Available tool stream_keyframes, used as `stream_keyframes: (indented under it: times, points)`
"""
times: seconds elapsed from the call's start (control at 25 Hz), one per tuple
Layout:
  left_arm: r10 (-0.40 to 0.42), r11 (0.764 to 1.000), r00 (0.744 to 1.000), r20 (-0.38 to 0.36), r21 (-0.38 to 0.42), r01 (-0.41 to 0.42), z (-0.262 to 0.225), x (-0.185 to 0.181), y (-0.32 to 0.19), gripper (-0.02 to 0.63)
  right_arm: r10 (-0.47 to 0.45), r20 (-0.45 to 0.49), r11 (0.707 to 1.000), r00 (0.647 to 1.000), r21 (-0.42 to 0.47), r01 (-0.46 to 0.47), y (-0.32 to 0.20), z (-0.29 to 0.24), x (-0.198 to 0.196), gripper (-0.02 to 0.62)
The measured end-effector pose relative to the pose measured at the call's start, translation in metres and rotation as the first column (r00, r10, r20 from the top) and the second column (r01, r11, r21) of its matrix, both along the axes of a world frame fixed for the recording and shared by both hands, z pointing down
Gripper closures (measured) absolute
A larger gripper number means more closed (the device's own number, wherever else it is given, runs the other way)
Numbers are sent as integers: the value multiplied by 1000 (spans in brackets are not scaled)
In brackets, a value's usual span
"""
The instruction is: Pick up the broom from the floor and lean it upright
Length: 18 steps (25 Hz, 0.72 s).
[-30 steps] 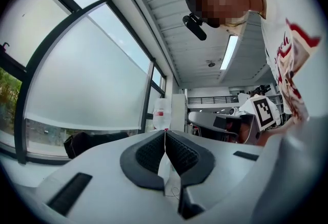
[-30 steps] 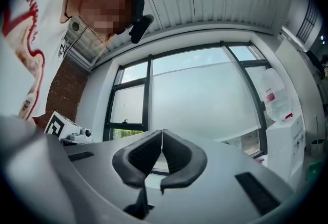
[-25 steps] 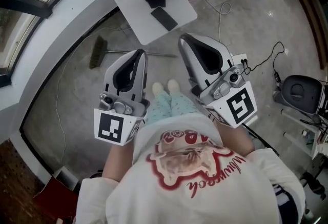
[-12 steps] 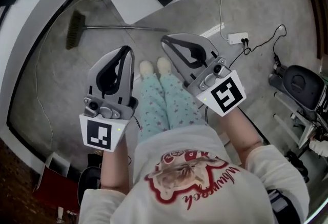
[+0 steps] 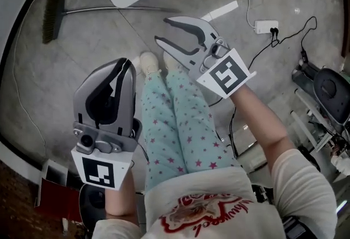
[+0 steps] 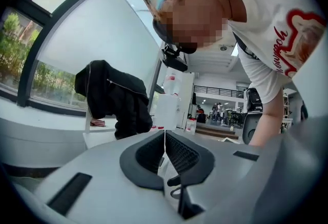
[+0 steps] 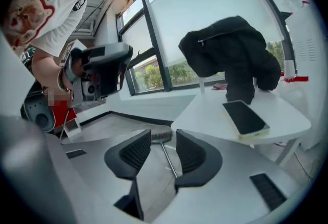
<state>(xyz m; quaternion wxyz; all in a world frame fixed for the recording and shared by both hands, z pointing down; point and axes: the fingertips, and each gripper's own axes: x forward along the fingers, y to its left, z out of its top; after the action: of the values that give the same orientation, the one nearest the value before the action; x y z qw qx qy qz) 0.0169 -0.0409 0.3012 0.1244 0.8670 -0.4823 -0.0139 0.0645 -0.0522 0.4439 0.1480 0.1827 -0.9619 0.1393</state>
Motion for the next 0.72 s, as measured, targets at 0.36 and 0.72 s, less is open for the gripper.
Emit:
stream_keyframes:
  times: [0.36,0.72]
  points:
    - [22,1000,999,-26,-10,-22,101,1,-4,584,-76,-210,995,975,-75,62,10,183,24,423]
    - [98,995,995,-6,11,-98,162,2,-9,584,-102,-388,993,916,-96,70,12,326,45,416]
